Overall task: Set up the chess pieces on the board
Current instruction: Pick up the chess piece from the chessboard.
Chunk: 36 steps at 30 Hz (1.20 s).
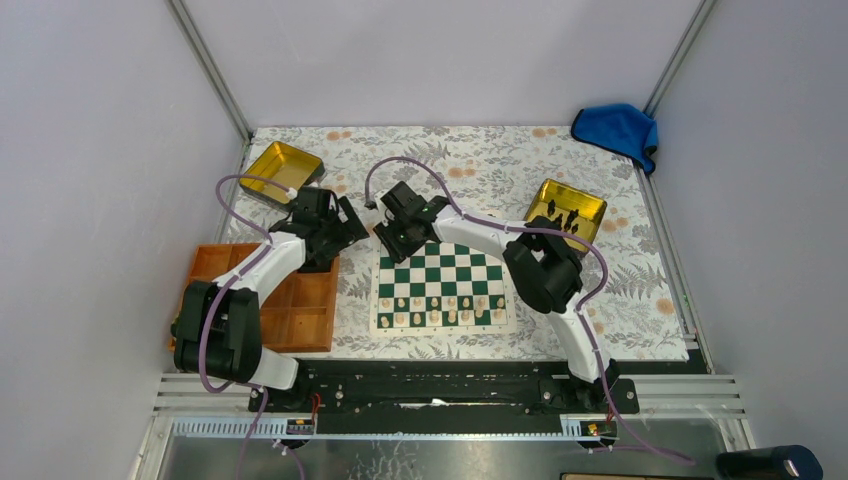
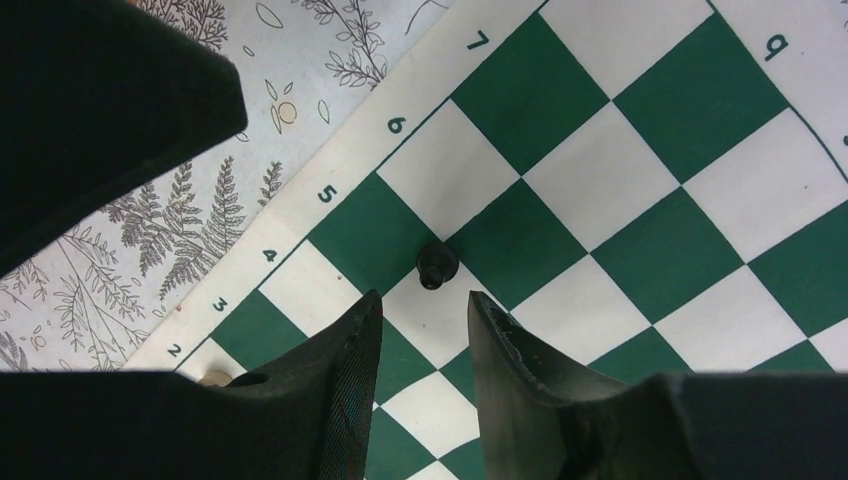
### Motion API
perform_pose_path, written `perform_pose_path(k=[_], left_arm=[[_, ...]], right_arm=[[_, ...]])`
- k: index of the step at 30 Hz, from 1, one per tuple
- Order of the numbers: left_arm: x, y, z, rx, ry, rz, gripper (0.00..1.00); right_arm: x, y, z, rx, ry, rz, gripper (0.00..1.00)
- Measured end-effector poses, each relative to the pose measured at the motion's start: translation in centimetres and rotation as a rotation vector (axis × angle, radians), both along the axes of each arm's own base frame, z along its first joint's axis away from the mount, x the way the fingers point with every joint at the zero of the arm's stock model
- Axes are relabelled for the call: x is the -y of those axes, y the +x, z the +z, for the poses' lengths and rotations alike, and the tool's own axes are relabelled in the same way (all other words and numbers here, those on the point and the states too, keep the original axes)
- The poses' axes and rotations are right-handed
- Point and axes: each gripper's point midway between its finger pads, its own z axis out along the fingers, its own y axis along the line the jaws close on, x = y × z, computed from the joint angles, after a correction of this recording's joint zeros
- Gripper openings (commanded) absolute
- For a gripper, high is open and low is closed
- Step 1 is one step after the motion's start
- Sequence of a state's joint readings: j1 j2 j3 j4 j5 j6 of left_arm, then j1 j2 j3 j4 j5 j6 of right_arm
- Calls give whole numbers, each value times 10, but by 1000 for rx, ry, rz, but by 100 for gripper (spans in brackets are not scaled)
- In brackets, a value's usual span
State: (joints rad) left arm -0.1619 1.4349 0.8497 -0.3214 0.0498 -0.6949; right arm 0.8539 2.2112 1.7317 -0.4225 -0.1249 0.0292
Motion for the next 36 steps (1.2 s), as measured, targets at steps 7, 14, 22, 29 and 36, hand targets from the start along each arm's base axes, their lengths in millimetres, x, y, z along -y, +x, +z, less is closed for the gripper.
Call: perform_pose_path(k=[7,14,22,29,36], left_arm=[[0,0,0,1,0,0,99],[0,0,0,1,-3,-2,99],[1,-1,-1,1,-5,-4,99],[1,-1,-2,0,-7,-5,99],[2,-2,-2,1,-11,-8,99]], right_arm=[[-6,6,-1,15,11,4,43],[-7,7,-8,10,4,5,37],[-7,7,-12,8,0,5,30],[-9,9,-9,16,9,5,26],[-10,10,-9,20,11,6,19]])
